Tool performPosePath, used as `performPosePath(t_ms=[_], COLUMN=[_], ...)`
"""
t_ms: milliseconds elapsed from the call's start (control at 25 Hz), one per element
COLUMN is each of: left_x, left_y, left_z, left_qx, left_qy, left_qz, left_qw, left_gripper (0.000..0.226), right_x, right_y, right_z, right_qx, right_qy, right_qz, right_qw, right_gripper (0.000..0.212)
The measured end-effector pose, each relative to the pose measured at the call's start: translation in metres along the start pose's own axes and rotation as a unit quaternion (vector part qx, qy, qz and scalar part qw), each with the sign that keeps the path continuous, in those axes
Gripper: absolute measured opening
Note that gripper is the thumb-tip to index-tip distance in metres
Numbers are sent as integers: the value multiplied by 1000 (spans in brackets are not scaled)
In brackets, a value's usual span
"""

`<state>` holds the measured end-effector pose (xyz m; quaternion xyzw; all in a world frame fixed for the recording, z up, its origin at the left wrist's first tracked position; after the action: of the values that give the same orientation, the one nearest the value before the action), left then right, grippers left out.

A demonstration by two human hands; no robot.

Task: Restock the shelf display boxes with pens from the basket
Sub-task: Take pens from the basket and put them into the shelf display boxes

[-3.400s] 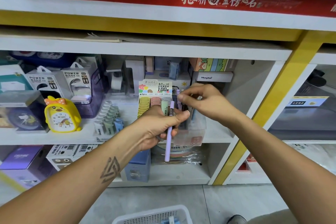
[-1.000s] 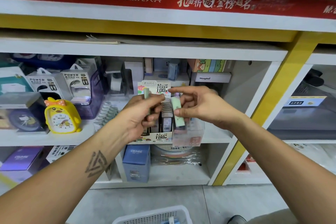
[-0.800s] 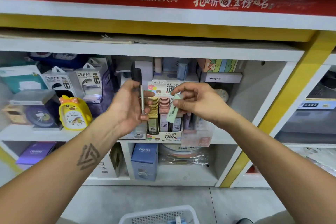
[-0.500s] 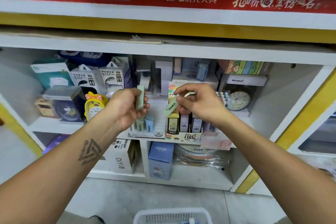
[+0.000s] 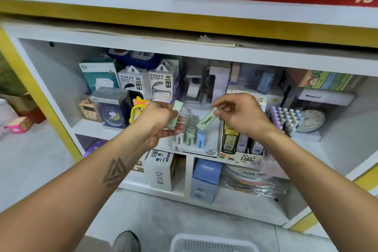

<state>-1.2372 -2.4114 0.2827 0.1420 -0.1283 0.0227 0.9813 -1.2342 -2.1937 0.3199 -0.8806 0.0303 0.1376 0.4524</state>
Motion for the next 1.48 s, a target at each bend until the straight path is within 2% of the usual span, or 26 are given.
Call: performPosePath(t_ms=[80, 160, 240, 360, 520, 720, 880, 960, 1040, 1120, 1160, 1240, 1320, 1400, 1480], left_x=[-3, -4, -4, -4, -7, -9, -6, -4, -4, -4, -3, -4, -4, -5, -6], left_y=[-5, -6, -4, -1, -2, -4, 0, 3, 5, 4, 4, 2, 3, 5, 8], left_z=[0, 0, -1, -3, -6, -8, -10, -10, -10, -9, -8, -5, 0, 3, 5], left_qx=[-4, -10, -20, -28, -33, -32, -15, -5, 23, 61, 78, 98, 115, 113, 88], left_qy=[-1, -4, -10, -18, -28, -35, -42, -42, -42, -51, -53, -46, -30, -8, 11], left_qz=[1, 0, -4, -8, -8, -11, -16, -23, -27, -16, -6, 16, 29, 36, 40], left_qw=[1000, 1000, 1000, 999, 999, 999, 999, 999, 998, 997, 996, 994, 992, 993, 995], left_gripper=[15, 16, 19, 19, 23, 33, 29, 29, 27, 29, 28, 27, 26, 20, 14], right_x=[-8, -15, -21, -33, -42, -47, -45, -45, -49, -48, -46, -37, -27, -23, -24], right_y=[-2, -4, 4, 28, 57, 67, 81, 78, 64, 56, 50, 44, 46, 52, 52], right_z=[-3, -10, -17, -22, -21, -13, -15, -21, -25, -30, -36, -55, -69, -71, -67], right_qx=[24, 117, 201, 279, 290, 282, 356, 330, 151, -42, -60, 5, 87, 117, 114], right_qy=[-11, -41, -63, -75, -79, -66, -74, -79, -27, 8, -22, -126, -212, -240, -220], right_qz=[42, 108, 128, 92, 17, -30, -100, -76, -38, -33, -21, -21, -61, -103, -105], right_qw=[999, 986, 969, 953, 954, 957, 926, 938, 987, 999, 998, 992, 972, 958, 963], right_gripper=[14, 17, 17, 8, 14, 21, 35, 41, 30, 20, 22, 36, 45, 44, 38])
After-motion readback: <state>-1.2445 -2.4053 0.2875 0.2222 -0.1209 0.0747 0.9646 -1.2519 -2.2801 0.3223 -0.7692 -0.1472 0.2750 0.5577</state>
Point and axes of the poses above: each hand's wrist, its own x-axis away from the middle knuckle, its own y-axis out of the palm, z = x × y, the point moved 7 cm from there along -x, towards the middle knuckle, and after that the axes turned 15 degrees about x, right-handed, at the moved point
